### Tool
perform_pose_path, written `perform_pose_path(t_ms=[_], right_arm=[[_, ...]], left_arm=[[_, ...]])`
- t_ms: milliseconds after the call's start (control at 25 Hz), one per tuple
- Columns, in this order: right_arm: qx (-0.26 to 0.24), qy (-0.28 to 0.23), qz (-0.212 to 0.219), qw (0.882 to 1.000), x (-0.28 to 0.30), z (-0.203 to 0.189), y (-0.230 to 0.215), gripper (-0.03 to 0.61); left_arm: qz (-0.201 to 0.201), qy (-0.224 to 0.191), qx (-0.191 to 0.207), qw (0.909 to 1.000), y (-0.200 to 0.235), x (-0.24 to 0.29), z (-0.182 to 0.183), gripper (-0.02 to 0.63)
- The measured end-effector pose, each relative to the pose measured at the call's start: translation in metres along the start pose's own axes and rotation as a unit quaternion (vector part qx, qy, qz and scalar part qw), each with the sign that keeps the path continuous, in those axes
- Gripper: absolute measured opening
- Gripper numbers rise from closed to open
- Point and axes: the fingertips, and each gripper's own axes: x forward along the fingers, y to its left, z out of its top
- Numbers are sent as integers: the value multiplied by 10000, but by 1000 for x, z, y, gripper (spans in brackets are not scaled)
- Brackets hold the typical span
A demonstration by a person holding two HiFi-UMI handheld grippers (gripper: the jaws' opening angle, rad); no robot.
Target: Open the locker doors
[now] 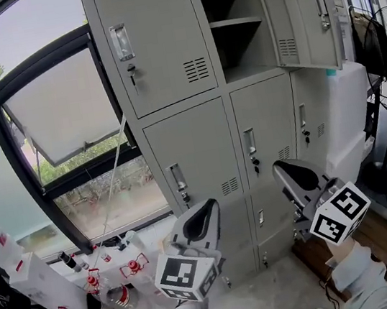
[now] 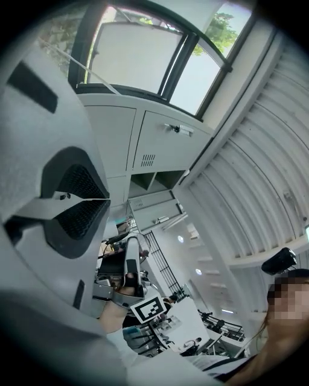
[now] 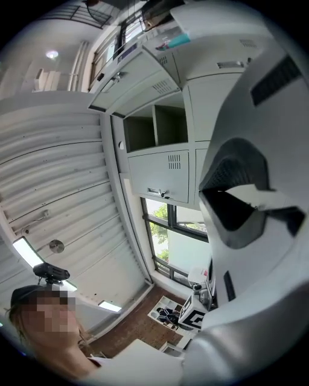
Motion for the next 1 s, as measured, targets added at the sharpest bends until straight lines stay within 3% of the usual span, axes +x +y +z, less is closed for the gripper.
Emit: perform_pose_path(t_ms=[640,1000], right_arm=[[83,14,810,9967,84,-8,62,2],[-52,-431,1297,9906,170,9,81,2]], left_arm=[[509,-136,58,9986,74,-36,13,14],[925,-241,491,9942,152,-33,31,14]])
